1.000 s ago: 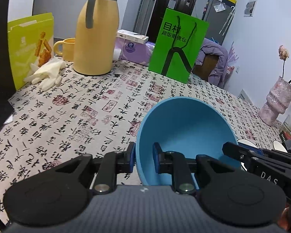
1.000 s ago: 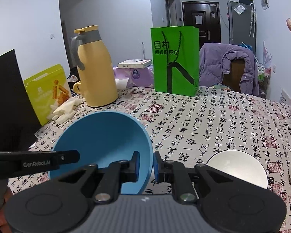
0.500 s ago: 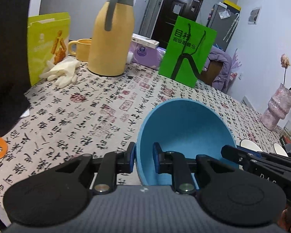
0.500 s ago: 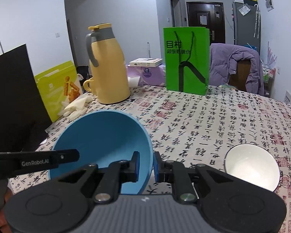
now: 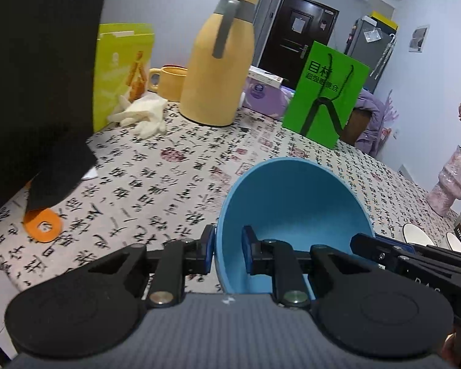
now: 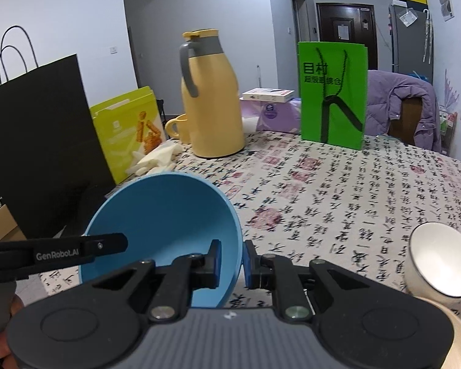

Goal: Organize plates and bowls
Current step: 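Lift the gripped blue bowl off the cloth and carry it with both grippers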

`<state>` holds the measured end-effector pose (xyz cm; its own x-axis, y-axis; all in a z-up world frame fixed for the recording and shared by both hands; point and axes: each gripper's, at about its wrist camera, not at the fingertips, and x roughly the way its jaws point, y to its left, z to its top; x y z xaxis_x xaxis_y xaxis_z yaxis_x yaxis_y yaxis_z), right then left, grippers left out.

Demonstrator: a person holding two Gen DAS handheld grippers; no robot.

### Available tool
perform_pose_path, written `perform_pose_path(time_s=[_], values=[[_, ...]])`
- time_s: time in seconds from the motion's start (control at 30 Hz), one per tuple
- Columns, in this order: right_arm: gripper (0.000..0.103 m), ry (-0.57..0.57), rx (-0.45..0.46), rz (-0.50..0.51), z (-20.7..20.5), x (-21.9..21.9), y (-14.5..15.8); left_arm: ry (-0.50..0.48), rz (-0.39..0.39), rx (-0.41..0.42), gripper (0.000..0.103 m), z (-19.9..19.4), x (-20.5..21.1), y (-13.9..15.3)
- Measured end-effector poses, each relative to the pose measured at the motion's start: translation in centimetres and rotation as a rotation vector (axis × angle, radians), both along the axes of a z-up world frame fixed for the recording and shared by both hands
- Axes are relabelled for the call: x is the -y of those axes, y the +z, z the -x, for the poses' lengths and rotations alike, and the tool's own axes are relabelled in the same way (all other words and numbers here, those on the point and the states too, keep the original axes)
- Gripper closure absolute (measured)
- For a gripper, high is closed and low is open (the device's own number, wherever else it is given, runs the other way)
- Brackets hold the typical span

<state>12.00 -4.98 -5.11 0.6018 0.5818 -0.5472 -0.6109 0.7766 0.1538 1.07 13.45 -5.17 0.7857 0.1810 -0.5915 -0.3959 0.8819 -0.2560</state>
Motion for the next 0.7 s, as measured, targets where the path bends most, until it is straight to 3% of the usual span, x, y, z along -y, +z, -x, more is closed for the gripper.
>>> perform_pose_path(time_s=[0.7], values=[[0.089, 0.064, -0.039, 0.029, 2.2, -4.4, -1.2, 0.054, 0.009, -0.020, 0.084, 3.5, -3.5, -1.2]])
